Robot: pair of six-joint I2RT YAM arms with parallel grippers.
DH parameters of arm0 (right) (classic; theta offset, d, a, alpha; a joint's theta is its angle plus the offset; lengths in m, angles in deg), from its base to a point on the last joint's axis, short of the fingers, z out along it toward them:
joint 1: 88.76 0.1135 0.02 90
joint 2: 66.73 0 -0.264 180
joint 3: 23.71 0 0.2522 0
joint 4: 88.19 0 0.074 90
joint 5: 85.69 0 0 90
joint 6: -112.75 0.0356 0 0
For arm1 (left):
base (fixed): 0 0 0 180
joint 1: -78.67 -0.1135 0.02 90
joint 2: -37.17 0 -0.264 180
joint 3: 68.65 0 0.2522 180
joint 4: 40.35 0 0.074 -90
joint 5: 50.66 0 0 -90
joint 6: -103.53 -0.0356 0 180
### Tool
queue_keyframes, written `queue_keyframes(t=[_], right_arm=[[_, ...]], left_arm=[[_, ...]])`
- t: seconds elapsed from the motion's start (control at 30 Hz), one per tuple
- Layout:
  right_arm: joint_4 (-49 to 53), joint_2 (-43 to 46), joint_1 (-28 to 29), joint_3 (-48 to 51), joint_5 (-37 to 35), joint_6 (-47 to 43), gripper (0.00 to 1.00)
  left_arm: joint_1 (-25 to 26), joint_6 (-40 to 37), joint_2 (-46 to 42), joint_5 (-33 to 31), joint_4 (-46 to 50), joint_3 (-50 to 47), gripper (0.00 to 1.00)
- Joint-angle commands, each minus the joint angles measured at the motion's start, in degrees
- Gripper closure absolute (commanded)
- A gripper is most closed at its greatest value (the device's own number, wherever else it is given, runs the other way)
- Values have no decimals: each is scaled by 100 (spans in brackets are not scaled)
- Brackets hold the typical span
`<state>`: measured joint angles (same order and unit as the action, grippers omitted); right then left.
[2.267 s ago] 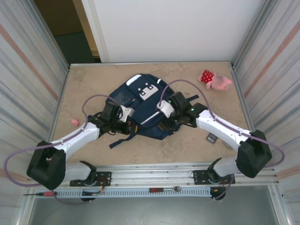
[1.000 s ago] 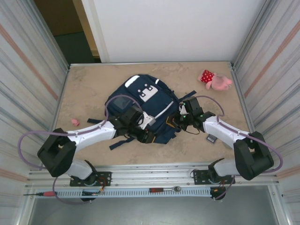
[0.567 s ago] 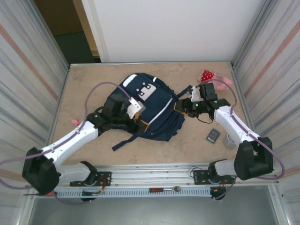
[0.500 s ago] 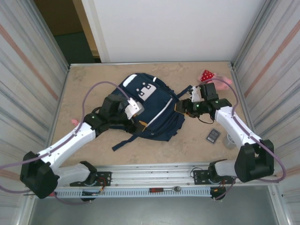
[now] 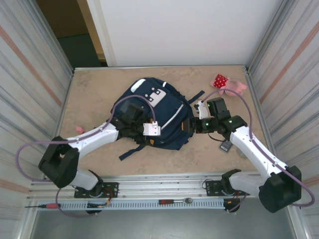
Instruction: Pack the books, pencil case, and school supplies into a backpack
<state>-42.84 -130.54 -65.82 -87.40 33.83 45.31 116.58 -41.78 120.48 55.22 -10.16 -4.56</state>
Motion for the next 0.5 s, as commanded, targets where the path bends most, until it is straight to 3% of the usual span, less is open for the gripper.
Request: queue_keyframes(t=[0.0,0.13,0.2,0.4,0.47], right_arm=[[-143,166,70,82,-170,-86,49],[-244,289,70,175,-188,-90,49],[-285,355,73,227,-187,-77,49],[-311,626,71,359,-237,-164,47],[-312,669,78,378,-268,-221,46]], left_arm=[[23,-544,281,-247,25,416,16],[40,-585,580,-182,-297,464,17],[53,-567,739,-207,-445,481,25],[52,-178,738,-283,-580,473,85],[1,238,465,-92,-436,536,98]])
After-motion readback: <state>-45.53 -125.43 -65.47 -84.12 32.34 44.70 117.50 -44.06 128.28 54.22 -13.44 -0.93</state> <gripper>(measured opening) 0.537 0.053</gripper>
